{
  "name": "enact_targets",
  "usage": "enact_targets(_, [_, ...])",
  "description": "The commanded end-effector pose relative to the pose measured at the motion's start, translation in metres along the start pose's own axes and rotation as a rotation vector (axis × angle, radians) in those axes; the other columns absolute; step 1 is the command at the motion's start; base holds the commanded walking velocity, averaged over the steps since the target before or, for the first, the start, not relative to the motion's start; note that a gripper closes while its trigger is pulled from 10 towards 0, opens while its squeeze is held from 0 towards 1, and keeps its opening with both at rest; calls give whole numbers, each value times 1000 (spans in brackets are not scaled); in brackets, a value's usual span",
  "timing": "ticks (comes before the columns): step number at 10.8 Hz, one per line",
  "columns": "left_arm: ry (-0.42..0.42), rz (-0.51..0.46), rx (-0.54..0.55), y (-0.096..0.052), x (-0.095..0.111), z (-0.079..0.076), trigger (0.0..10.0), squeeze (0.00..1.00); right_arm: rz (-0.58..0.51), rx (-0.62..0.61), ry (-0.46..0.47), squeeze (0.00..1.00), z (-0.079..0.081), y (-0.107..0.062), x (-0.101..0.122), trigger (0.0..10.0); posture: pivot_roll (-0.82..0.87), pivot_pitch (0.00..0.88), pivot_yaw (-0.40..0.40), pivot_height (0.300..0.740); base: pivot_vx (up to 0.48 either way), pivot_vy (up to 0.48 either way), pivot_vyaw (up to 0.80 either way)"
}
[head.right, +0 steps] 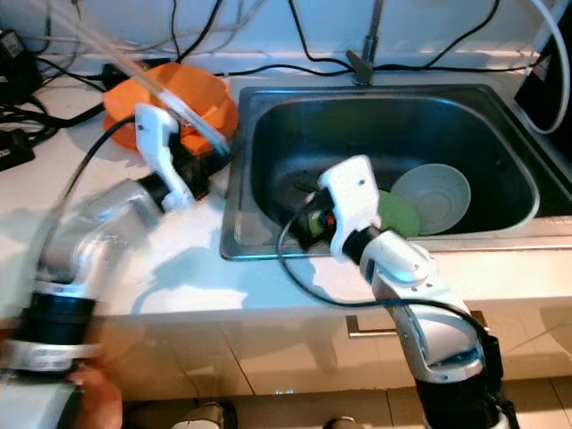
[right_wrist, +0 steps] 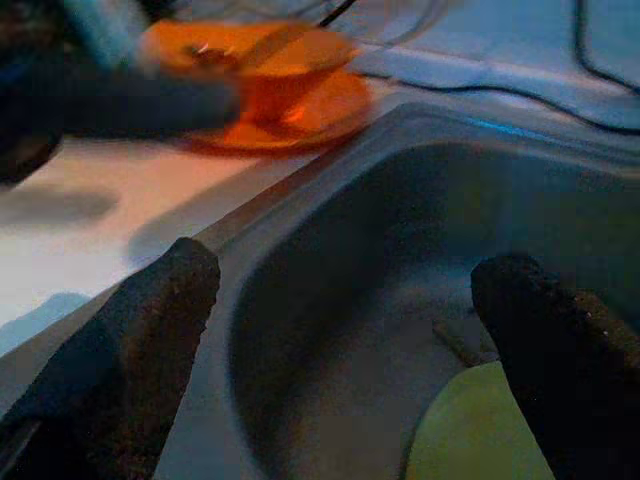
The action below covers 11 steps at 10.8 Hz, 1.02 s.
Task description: Kitchen organization
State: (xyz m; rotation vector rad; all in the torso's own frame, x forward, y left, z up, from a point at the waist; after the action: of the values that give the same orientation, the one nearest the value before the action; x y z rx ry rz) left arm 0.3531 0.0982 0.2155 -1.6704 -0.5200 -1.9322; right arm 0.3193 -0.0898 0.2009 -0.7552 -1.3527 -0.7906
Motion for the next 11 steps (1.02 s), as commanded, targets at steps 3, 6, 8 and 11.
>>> enact_targets(3, [-1,235,-274,-15,-38,-35,0,0,-172,-50,-10,0,-8,2,35,10000,14,84,49,740,0,0,0])
enact_targets(6, [-23,341,-419,-26,-60,-59,0,0,-235,-70,31,0,-12,2,46,10000,15,87,48,740,0,0,0])
enact_targets(8, [-58,359,-490,-27,-65,-71,0,0,-263,-32,63,0,-6,3,53,10000,14,87,49,740,0,0,0])
enact_targets(11, [-78,350,-466,-16,-64,-62,0,0,-316,255,230,0,25,-11,69,10000,8,85,60,740,0,0,0])
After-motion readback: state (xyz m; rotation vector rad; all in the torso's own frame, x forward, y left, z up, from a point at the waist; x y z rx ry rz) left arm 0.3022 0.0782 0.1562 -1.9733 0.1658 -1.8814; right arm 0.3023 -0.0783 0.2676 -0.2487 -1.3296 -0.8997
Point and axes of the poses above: a point about 5 cm out from each wrist's last joint towards the gripper, its own y axis pointing out of the wrist towards the gripper, its own x axis along the axis of the wrist's last joint, z = x × y, the point moved 4 cm from there along y, pointing out of the wrist towards the gripper, and after that the axes turned 9 degrees about y, right-handed, at the moved point
